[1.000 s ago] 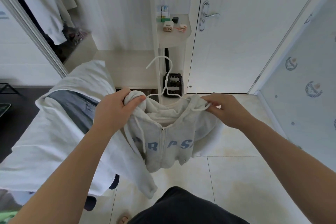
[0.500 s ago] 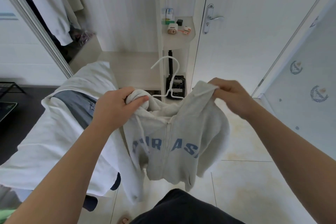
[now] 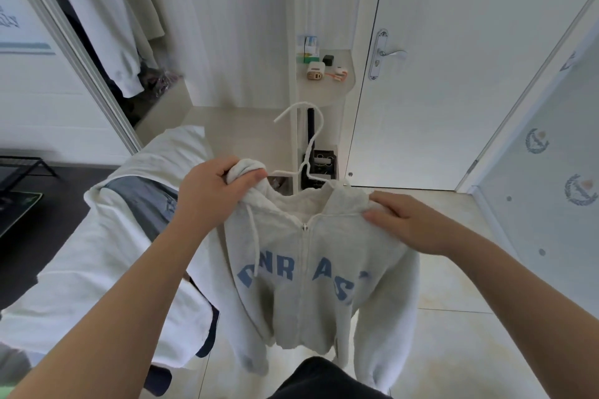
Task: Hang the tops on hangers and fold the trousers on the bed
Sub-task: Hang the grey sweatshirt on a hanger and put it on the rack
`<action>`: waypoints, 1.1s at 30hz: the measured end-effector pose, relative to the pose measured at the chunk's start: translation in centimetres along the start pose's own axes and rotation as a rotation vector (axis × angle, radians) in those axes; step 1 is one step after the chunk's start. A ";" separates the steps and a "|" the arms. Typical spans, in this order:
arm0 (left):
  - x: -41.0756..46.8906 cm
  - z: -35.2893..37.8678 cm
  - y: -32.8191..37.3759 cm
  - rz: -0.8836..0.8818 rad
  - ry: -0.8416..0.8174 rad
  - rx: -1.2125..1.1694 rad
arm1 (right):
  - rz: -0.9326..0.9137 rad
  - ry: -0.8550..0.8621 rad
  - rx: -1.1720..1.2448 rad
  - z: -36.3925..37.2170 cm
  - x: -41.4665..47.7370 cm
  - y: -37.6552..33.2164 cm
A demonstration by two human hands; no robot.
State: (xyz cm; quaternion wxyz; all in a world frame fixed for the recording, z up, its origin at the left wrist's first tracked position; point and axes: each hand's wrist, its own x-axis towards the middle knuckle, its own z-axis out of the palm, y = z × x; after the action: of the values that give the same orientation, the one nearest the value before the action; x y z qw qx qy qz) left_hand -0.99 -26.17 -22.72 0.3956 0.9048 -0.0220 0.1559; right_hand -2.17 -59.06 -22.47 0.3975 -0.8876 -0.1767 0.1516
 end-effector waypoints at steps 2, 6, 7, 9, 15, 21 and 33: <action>1.2 0.2 0.9 0.023 -0.056 0.001 | -0.035 -0.010 0.017 -0.2 0.1 -0.6; 4.8 0.3 2.5 0.075 -0.100 -0.012 | -0.059 0.026 0.132 -0.9 1.2 -3.0; 5.8 0.2 3.0 0.084 -0.102 -0.025 | -0.071 0.051 0.155 -1.0 1.7 -3.8; 7.9 -0.3 4.0 0.099 -0.097 -0.056 | -0.092 0.081 0.186 -1.3 2.9 -5.5; 15.4 -2.7 3.5 0.041 0.008 -0.117 | -0.094 0.179 0.253 -3.6 8.5 -11.0; 24.8 -7.0 1.4 0.175 0.077 -0.135 | -0.114 0.345 0.347 -6.2 16.5 -17.3; 39.9 -20.8 4.4 0.346 0.047 -0.295 | -0.338 0.646 0.441 -13.7 35.4 -35.8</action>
State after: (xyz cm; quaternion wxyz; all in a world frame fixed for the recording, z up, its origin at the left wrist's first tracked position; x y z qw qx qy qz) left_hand 30.68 -10.85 5.61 0.4913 0.8161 -0.1902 0.2376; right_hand 28.09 -30.39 8.94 0.6322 -0.7417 -0.1494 -0.1671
